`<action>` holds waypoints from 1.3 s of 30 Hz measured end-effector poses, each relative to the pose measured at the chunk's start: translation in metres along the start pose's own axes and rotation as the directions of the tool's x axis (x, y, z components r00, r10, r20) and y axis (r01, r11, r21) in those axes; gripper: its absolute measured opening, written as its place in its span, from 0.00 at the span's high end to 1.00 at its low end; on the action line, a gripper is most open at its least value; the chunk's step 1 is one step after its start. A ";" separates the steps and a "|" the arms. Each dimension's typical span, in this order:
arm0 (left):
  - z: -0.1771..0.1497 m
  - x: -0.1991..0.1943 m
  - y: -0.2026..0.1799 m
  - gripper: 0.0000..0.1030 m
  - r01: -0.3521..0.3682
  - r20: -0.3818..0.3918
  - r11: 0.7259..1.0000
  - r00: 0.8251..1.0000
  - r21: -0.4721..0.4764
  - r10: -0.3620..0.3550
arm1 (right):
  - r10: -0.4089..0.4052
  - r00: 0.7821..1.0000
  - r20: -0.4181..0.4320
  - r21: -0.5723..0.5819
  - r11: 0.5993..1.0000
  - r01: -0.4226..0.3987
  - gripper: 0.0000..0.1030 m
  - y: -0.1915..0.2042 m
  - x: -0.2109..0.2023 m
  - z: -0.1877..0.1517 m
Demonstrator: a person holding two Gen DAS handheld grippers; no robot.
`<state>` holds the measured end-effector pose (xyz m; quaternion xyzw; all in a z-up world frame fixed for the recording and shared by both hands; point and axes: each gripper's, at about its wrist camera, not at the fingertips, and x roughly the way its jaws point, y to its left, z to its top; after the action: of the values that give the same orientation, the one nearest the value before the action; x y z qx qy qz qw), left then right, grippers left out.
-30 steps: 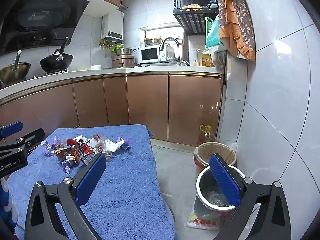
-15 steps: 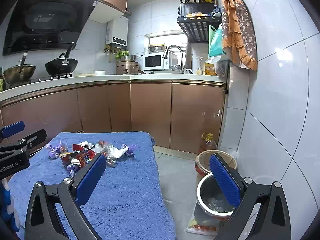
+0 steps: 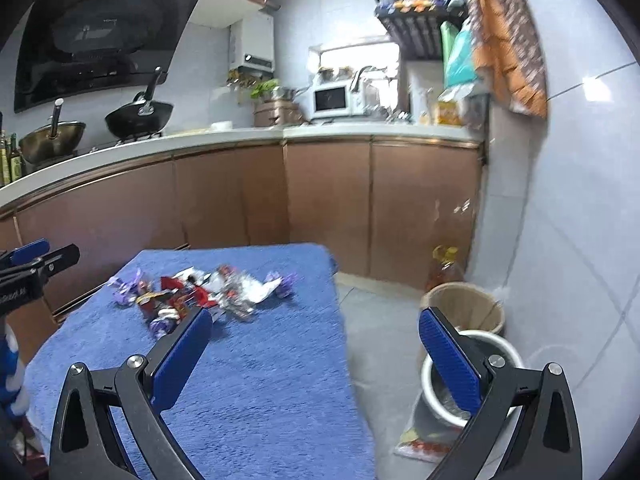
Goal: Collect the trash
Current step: 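Grasp the purple wrapper with the left tool while the right tool grasps a small purple wrapper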
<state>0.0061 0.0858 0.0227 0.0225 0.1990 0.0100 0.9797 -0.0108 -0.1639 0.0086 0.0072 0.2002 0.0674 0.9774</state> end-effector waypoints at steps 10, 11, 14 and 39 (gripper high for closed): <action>-0.024 0.053 0.056 0.19 -0.062 -0.160 0.998 0.985 -0.001 0.061 | 0.239 0.961 -0.140 0.041 0.971 -0.235 0.14 0.012 0.072 -0.003; -0.027 0.060 0.060 0.19 -0.055 -0.184 0.998 0.982 -0.006 0.053 | 0.264 0.952 -0.153 0.048 0.964 -0.260 0.19 0.013 0.082 -0.003; -0.032 0.081 0.068 0.19 -0.024 -0.242 0.999 0.970 -0.026 0.017 | 0.300 0.938 -0.176 0.053 0.954 -0.295 0.31 0.016 0.105 0.001; -0.041 0.213 0.164 0.19 -0.201 -0.393 0.971 0.909 -0.129 0.136 | 0.368 0.883 -0.291 0.269 0.917 -0.293 0.83 -0.026 0.295 0.012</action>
<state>0.1842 0.2570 -0.0898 -0.0446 0.3812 0.1158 0.9161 0.2656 -0.1500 -0.0968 0.1366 0.3656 0.2118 0.8960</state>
